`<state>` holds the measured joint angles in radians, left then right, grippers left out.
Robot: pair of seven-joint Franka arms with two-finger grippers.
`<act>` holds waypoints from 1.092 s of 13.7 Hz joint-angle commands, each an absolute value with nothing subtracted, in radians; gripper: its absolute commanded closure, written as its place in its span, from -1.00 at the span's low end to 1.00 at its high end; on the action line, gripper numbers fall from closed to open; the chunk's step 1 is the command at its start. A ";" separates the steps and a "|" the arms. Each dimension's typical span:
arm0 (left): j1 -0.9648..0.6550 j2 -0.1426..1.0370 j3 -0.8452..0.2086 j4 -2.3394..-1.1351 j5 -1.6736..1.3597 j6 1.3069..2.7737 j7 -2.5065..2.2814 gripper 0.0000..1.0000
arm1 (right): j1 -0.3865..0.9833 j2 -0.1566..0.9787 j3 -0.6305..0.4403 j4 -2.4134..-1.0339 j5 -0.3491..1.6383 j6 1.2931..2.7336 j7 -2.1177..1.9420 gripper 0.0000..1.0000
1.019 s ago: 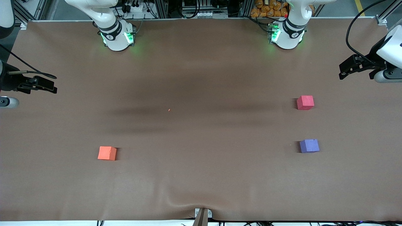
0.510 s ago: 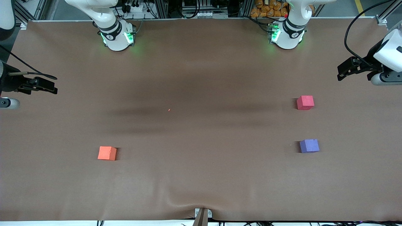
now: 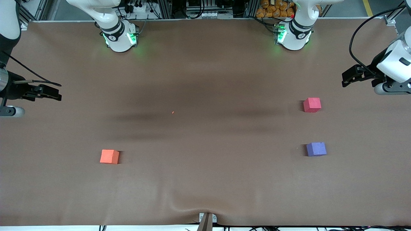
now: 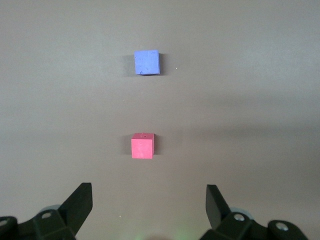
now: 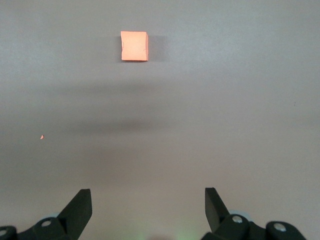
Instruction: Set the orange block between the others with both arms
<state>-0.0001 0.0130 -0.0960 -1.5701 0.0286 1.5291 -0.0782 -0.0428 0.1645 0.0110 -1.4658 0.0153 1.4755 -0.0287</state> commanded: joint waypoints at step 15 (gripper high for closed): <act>-0.003 0.029 -0.100 -1.562 0.020 1.539 -0.055 -1.00 | -0.038 0.178 0.015 -1.470 0.015 1.519 -0.020 -1.00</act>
<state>-0.0039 0.0240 -0.0997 -1.5701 0.0285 1.5330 -0.0781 -0.0404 0.1820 0.0136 -1.4660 0.0154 1.5113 -0.0287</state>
